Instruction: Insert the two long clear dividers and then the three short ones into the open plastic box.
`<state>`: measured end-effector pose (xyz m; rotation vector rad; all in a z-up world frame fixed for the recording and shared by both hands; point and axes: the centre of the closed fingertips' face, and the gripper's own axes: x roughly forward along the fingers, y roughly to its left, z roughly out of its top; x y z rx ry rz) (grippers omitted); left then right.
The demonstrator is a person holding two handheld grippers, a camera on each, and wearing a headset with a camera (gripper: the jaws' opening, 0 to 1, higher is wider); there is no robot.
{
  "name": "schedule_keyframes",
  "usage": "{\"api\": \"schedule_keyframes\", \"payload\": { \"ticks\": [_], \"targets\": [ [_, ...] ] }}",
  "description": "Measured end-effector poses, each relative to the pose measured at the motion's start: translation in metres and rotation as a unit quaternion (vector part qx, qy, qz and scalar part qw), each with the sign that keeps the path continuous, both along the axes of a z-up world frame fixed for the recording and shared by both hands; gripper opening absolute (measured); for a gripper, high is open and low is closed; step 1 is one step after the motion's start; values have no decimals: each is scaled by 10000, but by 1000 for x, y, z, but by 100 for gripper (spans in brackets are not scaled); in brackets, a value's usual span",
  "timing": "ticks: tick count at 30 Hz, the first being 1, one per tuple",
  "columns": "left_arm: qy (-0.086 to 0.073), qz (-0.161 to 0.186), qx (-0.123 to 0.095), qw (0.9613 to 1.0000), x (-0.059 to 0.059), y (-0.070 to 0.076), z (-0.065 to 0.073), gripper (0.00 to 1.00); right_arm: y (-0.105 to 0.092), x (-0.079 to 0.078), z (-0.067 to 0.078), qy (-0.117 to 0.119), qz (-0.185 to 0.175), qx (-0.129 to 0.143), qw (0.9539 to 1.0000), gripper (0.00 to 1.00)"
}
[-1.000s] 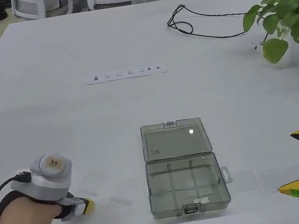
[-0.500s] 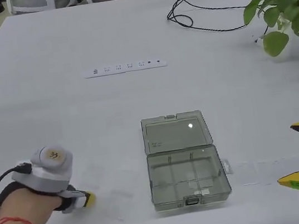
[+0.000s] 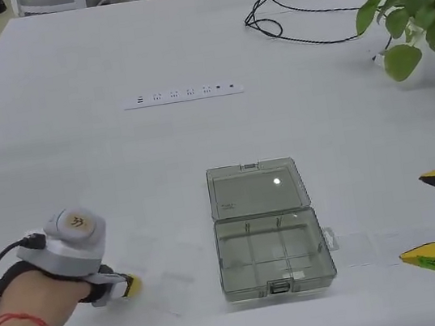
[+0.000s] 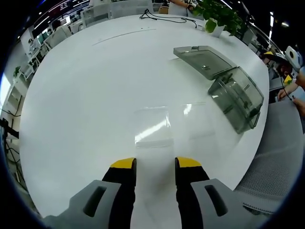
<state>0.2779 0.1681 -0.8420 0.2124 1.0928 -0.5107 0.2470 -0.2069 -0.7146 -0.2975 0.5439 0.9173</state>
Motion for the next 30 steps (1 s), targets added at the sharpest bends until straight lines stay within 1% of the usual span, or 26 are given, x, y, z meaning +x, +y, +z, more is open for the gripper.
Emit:
{"api": "schedule_keyframes", "payload": {
  "ticks": [7,11,14,18,20,22,25,28,29,30],
  "targets": [
    [-51,78,-115,9999,-3,1,3,30,2,1,4,-31,20,-26,10000,79],
    [-96,165,-230,9996,-5,1,7,30,4,2,7,-56,22,-16,10000,78],
    [-176,249,-351,9989,-6,0,12,30,7,2,10,-94,22,8,10000,78],
    [-321,352,-584,9972,-5,-6,24,30,11,3,18,-157,1,69,9999,77],
    [-417,405,-733,9956,-4,-10,31,30,13,4,22,-194,-10,95,9998,75],
    [-526,483,-935,9931,-3,-17,40,30,16,4,27,-235,-22,136,9996,74],
    [-638,484,-1041,9913,-2,-23,50,30,22,4,36,-288,-59,216,9993,73],
    [-748,529,-1232,9881,-1,-30,60,30,29,4,45,-335,-121,347,9988,70],
    [-810,548,-1345,9861,0,-34,65,30,31,4,48,-340,-134,387,9986,68],
    [-824,552,-1377,9855,0,-36,67,30,36,3,53,-384,-133,455,9981,66]
  ]
}}
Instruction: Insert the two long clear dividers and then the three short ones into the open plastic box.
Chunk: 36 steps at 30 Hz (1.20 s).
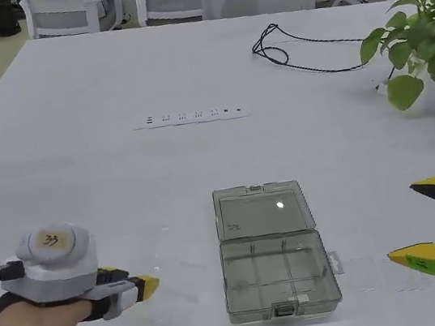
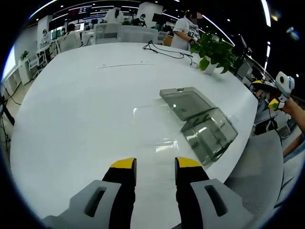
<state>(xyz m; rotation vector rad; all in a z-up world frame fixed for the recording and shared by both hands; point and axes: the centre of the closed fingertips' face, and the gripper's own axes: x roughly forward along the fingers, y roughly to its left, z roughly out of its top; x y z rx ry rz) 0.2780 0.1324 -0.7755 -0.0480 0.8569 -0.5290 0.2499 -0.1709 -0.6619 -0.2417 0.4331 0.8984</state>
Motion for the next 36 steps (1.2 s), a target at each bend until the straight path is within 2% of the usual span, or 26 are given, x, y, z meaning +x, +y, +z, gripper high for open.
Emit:
{"api": "schedule_keyframes", "payload": {
  "ticks": [6,8,11,13,14,17,20,21,24,29,36],
  "targets": [
    [-223,-20,-389,9990,2,-20,23,30,22,-3,17,-22,-79,251,9997,58],
    [-306,-41,-532,9981,2,-29,32,30,35,-4,25,24,-89,509,9987,55],
    [-407,-70,-762,9962,2,-42,43,30,51,-4,35,114,-171,694,9974,49],
    [-468,-105,-892,9949,2,-49,49,30,62,-2,43,140,-243,1015,9944,48],
    [-502,-103,-1011,9936,2,-55,54,30,67,-4,44,291,-323,1128,9927,45],
    [-577,-144,-1245,9904,2,-67,65,30,83,-6,42,205,-234,1039,9941,40],
    [-631,-219,-1479,9867,-1,-84,75,30,99,-4,46,375,-351,1375,9892,36],
    [-638,-228,-1508,9862,-1,-86,77,30,101,-4,46,381,-354,1386,9890,34],
    [-711,-299,-1779,9810,-3,-103,88,30,113,0,43,469,-432,1414,9879,31],
    [-762,-444,-2035,9751,-8,-124,99,30,126,9,34,777,-762,1573,9815,25],
    [-831,-618,-2121,9717,-14,-141,107,30,135,18,24,1007,-901,1660,9768,19]
  ]
}}
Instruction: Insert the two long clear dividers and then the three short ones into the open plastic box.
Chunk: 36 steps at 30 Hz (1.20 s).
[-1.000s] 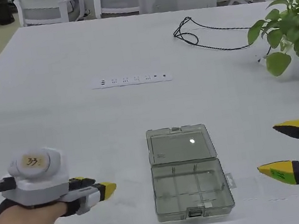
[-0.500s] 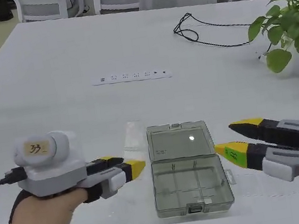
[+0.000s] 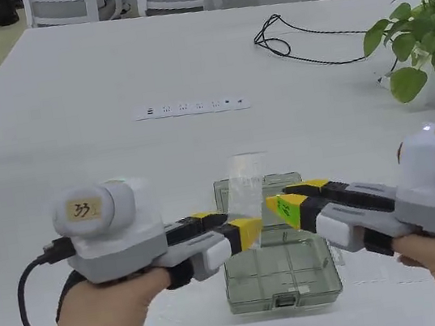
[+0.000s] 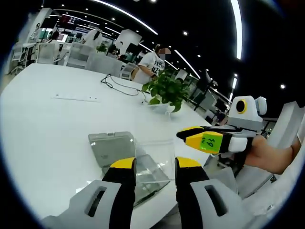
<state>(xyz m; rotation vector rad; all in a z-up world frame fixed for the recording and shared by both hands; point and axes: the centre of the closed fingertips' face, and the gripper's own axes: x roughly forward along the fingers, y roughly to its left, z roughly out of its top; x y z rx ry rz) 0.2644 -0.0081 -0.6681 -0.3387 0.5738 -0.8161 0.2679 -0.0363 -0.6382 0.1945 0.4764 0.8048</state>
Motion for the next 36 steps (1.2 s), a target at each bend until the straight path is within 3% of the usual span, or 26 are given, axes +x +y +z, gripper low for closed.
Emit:
{"api": "schedule_keyframes", "payload": {
  "ticks": [8,23,25,30,36],
  "targets": [
    [-108,-127,7,9999,-2,-5,4,30,4,1,-2,178,-84,135,9997,15],
    [-152,-184,59,9997,-2,-12,2,31,5,2,-7,637,-362,397,9965,7],
    [-194,-257,207,9993,-4,-12,-2,27,4,2,-6,640,-378,398,9964,7],
    [-186,-306,88,9993,-5,-14,0,29,4,1,-6,702,-378,417,9959,7],
    [-423,-496,231,9976,-7,-10,-1,33,0,3,-4,777,-432,478,9949,7]
  ]
}}
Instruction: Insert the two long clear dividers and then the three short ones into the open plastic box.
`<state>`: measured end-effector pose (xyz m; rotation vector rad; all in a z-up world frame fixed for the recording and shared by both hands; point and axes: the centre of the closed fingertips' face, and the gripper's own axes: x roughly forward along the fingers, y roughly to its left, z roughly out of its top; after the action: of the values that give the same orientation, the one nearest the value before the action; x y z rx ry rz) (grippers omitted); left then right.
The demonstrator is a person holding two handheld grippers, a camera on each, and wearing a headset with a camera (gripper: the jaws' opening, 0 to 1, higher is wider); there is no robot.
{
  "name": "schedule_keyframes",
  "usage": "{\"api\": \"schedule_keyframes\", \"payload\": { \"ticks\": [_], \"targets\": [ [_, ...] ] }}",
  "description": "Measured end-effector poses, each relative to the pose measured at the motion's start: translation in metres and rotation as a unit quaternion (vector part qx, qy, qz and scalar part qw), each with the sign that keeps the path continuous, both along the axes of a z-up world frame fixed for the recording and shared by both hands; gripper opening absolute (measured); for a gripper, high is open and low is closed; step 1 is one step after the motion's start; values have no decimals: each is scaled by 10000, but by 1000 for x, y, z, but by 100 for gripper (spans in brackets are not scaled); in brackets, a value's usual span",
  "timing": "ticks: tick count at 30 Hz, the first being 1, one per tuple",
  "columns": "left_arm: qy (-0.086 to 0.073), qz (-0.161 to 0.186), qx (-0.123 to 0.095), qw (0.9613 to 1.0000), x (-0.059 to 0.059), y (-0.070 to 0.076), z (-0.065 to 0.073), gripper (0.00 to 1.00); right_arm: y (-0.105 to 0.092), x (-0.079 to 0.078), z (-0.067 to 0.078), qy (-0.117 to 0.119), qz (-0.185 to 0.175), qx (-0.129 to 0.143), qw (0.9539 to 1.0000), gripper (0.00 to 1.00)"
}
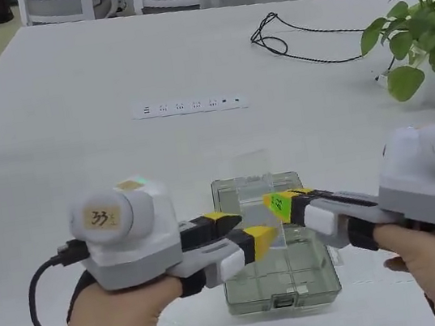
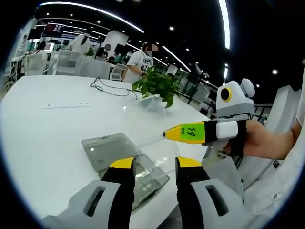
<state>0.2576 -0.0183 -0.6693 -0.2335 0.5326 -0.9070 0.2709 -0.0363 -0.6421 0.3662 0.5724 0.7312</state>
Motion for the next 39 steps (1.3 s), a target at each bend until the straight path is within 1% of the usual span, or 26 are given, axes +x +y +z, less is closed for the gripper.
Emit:
{"api": "schedule_keyframes", "payload": {
  "ticks": [3,6,8,9,11,13,16,17,18,19,20,21,22,23,24,26,27,28,29,31,32,33,35,36,38,39],
  "targets": [
    [-31,-75,56,10000,-1,6,-4,38,-7,3,-2,77,-75,6,9999,7],
    [-67,-157,186,9997,-2,13,-10,40,-12,6,-5,60,-111,-122,9998,7],
    [-99,-212,243,9994,-3,17,-13,44,-17,8,-7,91,-137,-153,9997,7],
    [-150,-265,307,9991,-4,19,-15,46,-20,9,-9,125,-171,-179,9996,7],
    [-175,-324,408,9985,-4,23,-19,52,-24,11,-11,166,-207,-207,9994,7],
    [-308,-474,564,9968,-5,26,-25,58,-30,13,-16,230,-268,-303,9989,7],
    [-428,-624,680,9948,-5,29,-29,66,-36,16,-20,339,-325,-350,9983,7],
    [-568,-703,751,9931,-4,30,-31,69,-39,17,-23,398,-352,-377,9979,7],
    [-669,-758,785,9918,-3,31,-31,73,-41,18,-25,451,-381,-410,9974,7],
    [-652,-806,810,9913,-5,31,-34,78,-44,18,-29,581,-431,-466,9963,7],
    [-685,-863,847,9903,-5,32,-35,81,-46,18,-32,679,-451,-506,9954,7],
    [-800,-918,875,9887,-4,32,-35,85,-48,19,-34,757,-471,-538,9946,7],
    [-863,-967,898,9875,-5,33,-38,89,-50,19,-38,864,-504,-590,9932,7],
    [-827,-1031,940,9868,-6,33,-41,92,-51,20,-40,917,-528,-612,9925,7],
    [-846,-1102,1010,9851,-7,34,-45,95,-53,20,-43,1019,-557,-694,9908,7],
    [-948,-1225,1045,9824,-9,34,-48,100,-54,17,-49,1232,-590,-821,9872,7],
    [-910,-1284,1029,9822,-11,34,-50,100,-55,15,-53,1349,-605,-924,9847,7],
    [-867,-1321,1031,9820,-12,35,-54,100,-55,15,-55,1400,-606,-979,9834,7],
    [-865,-1358,1038,9815,-13,34,-56,100,-54,15,-57,1442,-625,-994,9826,7],
    [-823,-1460,1057,9802,-17,33,-61,100,-56,13,-62,1574,-660,-1143,9787,7],
    [-844,-1495,1048,9796,-18,32,-62,100,-55,13,-63,1632,-675,-1149,9775,7],
    [-867,-1538,1037,9788,-20,31,-63,100,-56,12,-67,1724,-706,-1189,9753,7],
    [-798,-1603,1070,9780,-22,30,-68,100,-57,9,-74,1924,-736,-1267,9703,7],
    [-797,-1614,1074,9778,-23,29,-69,100,-58,8,-77,2005,-757,-1291,9682,7],
    [-802,-1627,1055,9777,-23,29,-70,100,-60,7,-83,2124,-817,-1401,9636,7],
    [-804,-1622,1009,9783,-23,28,-69,100,-59,4,-86,2253,-808,-1388,9610,7]
  ]
}}
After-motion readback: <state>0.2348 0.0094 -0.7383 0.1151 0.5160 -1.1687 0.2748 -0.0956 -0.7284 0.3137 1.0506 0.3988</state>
